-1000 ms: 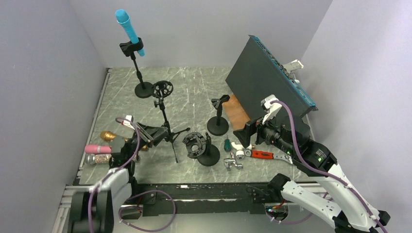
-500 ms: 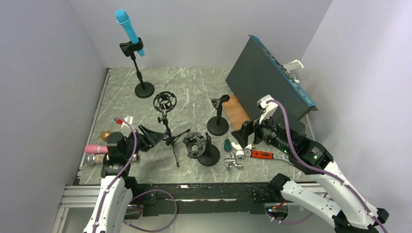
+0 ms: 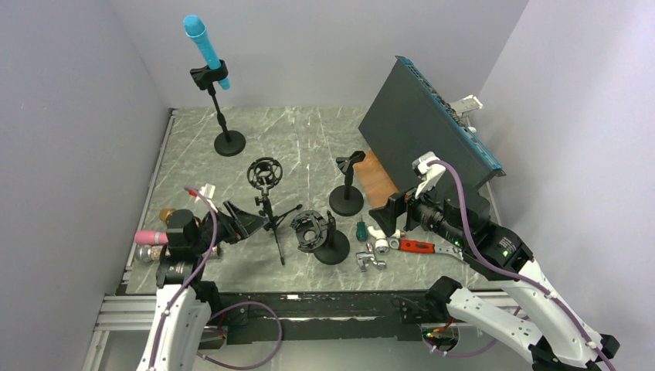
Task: Remove the microphone from the stand
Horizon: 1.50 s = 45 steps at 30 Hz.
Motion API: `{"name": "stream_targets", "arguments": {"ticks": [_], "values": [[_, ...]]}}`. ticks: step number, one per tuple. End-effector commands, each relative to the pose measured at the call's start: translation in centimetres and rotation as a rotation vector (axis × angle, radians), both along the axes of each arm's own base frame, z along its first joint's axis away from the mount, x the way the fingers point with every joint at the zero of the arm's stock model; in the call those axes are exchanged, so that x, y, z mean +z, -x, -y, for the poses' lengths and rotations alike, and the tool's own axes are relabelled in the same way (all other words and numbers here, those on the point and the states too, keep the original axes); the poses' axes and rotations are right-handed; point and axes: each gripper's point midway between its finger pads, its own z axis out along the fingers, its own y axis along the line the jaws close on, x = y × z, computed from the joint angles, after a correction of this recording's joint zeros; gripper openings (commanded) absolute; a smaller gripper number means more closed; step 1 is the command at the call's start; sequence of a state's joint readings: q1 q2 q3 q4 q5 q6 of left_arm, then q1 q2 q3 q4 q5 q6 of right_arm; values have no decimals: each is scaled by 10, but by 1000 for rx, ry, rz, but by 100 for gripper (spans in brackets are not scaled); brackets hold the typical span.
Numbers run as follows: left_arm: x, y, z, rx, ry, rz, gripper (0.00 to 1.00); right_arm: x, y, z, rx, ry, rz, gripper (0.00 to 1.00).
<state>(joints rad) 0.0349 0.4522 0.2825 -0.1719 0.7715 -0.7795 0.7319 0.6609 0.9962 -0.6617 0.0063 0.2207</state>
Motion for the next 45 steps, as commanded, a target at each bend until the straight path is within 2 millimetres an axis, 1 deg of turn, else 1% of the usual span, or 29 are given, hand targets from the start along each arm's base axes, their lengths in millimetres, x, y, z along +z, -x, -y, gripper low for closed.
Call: {"name": "stream_targets", "arguments": {"ticks": [1,3,5,6,10,13,16,18,19,22,25,27,29,31,35,37,40,43,45], "values": [[39,11,-2,15,-21,109,81,13,0,-4,8,-44,26,100],[57,11,-10,86,-47,177,80,12,0,-7,18,-51,19,100],[78,11,-15,120,-63,284,78,12,0,-9,24,-58,15,100],[85,11,-17,126,-84,317,77,13,1,-10,27,-63,16,100],[95,4,-27,133,-232,322,78,13,1,-11,33,-72,19,100],[105,-7,-25,112,-249,318,79,11,0,-13,36,-72,17,100],[100,-17,-21,109,-242,250,75,10,0,-13,35,-73,14,100],[94,-23,-15,104,-230,209,71,11,1,-11,31,-72,17,100],[90,-24,-9,89,-224,191,70,10,1,-10,26,-71,19,100],[82,-31,7,69,-219,170,70,10,2,-4,13,-59,27,100],[71,-36,21,58,-261,134,71,10,4,0,7,-47,31,100],[63,-41,27,62,-295,104,69,11,5,1,9,-49,34,100],[54,-45,27,78,-330,67,66,11,6,2,9,-49,37,100],[48,-49,24,107,-343,50,61,12,4,7,-16,-41,42,100],[45,-56,24,139,-319,49,53,10,5,12,-30,-26,48,100],[44,-58,25,146,-316,43,52,10,5,15,-37,-18,51,100],[49,-57,32,117,-295,50,57,12,6,16,-38,-11,59,100],[55,-47,38,75,-273,78,63,12,6,18,-44,-8,63,100],[54,-36,37,50,-267,78,67,12,5,20,-48,-4,67,100]]}}
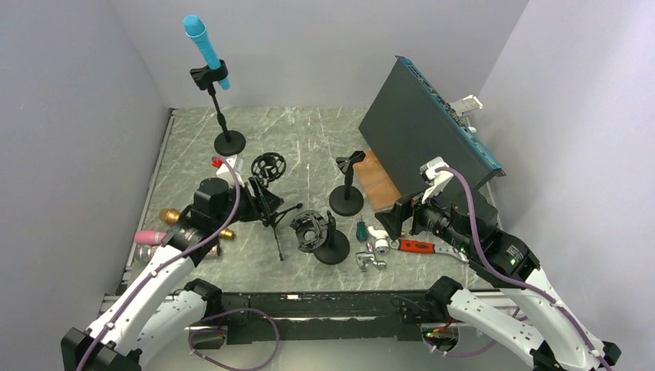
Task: Remove the microphone from the stand
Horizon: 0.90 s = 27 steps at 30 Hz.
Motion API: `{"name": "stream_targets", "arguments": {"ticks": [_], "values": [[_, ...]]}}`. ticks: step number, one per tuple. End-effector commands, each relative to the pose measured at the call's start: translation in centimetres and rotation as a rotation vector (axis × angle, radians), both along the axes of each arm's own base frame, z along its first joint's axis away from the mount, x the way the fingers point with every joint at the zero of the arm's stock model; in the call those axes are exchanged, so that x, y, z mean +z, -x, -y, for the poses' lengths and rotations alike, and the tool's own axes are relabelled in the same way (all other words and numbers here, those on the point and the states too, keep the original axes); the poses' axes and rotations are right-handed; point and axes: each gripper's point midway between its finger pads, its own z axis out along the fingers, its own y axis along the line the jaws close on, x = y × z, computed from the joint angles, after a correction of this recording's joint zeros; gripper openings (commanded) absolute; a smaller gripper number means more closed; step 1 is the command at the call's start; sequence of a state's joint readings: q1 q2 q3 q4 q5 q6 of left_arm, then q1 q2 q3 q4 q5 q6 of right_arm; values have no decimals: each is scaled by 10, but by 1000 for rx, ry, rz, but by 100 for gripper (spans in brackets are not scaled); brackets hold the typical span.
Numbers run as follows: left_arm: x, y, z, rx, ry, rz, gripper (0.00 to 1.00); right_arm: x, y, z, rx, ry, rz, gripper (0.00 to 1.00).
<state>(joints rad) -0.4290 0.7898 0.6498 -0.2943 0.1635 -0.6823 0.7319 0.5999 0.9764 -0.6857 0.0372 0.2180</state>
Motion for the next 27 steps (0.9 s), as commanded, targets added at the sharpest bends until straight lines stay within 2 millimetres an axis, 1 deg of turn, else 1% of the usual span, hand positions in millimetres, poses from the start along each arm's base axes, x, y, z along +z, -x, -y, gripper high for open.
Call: {"name": "stream_targets", "arguments": {"ticks": [1,5,8,10,12,14,15,17,19,21,22,24,27], "values": [[18,15,2,-39,43,64,69,11,-1,7,-21,4,46,100],[16,35,-8,-36,48,78,73,9,-4,5,-16,11,46,100],[7,48,-15,-20,62,58,76,9,-5,-2,3,7,40,100],[-1,54,-14,-19,94,40,80,10,-6,-6,16,-1,35,100],[-12,58,-9,-32,134,25,82,11,-6,-9,25,-10,33,100],[-33,60,-5,-49,149,-17,84,11,-6,-10,26,-16,34,100],[-48,61,-4,-47,140,-60,85,11,-5,-10,27,-18,32,100],[-66,63,-3,-40,106,-122,84,9,-5,-10,27,-19,29,100],[-79,62,-2,-20,45,-141,82,7,-5,-10,26,-16,23,100],[-88,60,0,22,-15,-142,77,5,-5,-10,24,-16,20,100],[-93,60,1,43,-46,-145,74,5,-6,-10,21,-18,20,100],[-101,57,2,93,-112,-129,64,5,-6,-11,23,-22,20,100],[-123,54,-6,199,-240,-135,56,6,-6,-10,20,-21,18,100]]}}
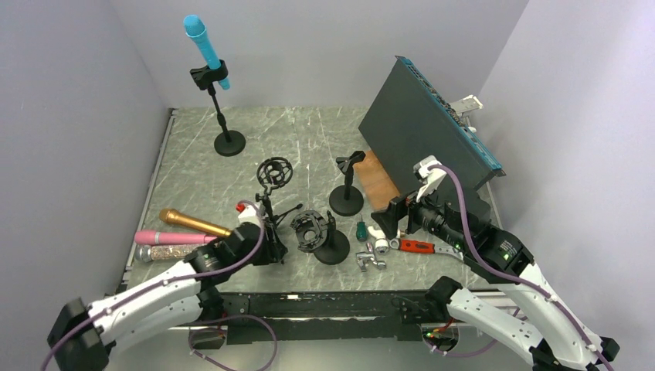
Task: Remove the microphone from the stand
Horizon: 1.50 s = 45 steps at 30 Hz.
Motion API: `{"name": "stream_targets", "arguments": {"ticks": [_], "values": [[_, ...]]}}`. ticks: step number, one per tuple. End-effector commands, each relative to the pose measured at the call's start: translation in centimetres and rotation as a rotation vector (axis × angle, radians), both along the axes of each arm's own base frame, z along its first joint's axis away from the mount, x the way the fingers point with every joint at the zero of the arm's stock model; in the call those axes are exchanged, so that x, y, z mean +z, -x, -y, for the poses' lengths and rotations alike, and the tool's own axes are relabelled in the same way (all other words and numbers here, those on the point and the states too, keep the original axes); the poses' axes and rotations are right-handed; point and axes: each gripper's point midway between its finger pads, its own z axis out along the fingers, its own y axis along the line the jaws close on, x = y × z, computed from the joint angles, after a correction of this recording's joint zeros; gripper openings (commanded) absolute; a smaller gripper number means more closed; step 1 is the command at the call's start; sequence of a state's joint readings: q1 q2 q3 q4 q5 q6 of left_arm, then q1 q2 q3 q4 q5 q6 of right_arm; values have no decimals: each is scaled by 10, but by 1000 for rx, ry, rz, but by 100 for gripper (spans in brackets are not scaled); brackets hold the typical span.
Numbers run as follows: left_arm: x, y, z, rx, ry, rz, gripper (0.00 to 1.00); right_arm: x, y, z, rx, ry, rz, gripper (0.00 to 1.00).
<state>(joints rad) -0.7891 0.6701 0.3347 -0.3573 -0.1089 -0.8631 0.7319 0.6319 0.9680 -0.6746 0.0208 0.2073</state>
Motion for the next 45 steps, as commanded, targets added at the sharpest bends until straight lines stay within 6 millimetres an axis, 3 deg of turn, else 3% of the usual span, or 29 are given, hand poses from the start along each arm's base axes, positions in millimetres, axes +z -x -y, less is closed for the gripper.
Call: {"name": "stream_targets", "arguments": {"ticks": [1,13,19,25,29,33,37,45], "values": [[-5,-29,-17,233,-150,93,54,14,-2,-3,0,-42,36,100],[-19,-62,11,200,-289,129,33,7,-5,3,-24,-8,43,100],[-27,-98,28,142,-293,88,19,4,-6,1,-19,-5,47,100],[-22,-137,63,44,-247,106,16,4,-7,5,-31,1,59,100],[-31,-153,86,-8,-260,71,13,4,-6,7,-34,1,63,100],[-34,-152,93,-11,-224,39,27,4,-5,9,-37,11,56,100],[-30,-143,76,35,-168,28,52,6,-3,8,-31,4,57,100],[-8,-114,44,30,-135,56,76,10,-5,5,-26,1,57,100]]}}
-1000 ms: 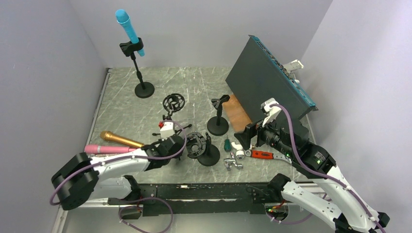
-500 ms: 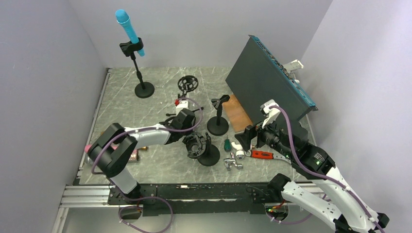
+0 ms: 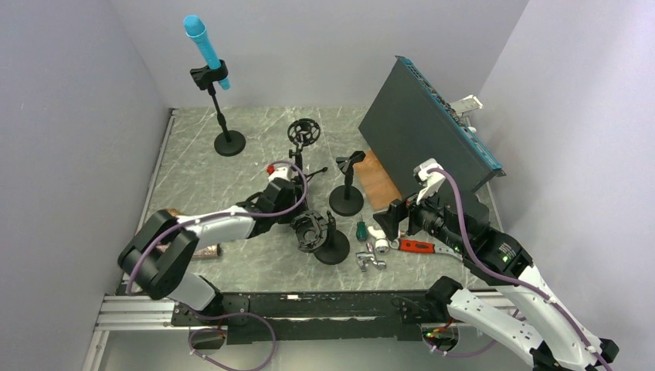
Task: Remove the microphone from the stand
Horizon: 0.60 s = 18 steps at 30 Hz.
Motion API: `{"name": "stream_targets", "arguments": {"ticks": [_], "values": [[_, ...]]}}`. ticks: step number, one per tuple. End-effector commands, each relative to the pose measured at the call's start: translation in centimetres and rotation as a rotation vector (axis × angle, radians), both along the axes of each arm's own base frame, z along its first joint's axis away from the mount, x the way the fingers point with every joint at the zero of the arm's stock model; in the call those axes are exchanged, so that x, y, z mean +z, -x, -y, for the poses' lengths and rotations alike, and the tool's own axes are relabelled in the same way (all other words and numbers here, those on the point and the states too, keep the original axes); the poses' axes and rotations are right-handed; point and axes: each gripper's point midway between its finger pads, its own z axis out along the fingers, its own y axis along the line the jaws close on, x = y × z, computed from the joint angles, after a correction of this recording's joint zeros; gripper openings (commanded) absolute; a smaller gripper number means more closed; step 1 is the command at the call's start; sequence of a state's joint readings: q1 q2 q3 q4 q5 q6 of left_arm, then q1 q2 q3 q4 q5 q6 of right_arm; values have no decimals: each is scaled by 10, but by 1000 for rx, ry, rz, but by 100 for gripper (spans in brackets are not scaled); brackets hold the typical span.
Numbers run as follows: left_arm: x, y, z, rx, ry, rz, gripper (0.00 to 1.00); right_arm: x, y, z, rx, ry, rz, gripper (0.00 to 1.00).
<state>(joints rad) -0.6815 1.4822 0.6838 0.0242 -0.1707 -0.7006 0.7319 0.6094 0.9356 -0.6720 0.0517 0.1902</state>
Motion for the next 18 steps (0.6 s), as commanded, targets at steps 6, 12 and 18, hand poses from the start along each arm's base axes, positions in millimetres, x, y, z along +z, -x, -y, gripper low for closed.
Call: {"name": "stream_targets", "arguments": {"ticks": [6,12,18], "values": [[51,31,-49,39,159,113,83,18,-6,-3,-5,-24,48,100],[130,18,-107,175,214,314,93,15,-9,-11,16,-34,41,100],[222,-19,-154,251,233,510,97,9,-12,-24,38,-65,16,100]]}}
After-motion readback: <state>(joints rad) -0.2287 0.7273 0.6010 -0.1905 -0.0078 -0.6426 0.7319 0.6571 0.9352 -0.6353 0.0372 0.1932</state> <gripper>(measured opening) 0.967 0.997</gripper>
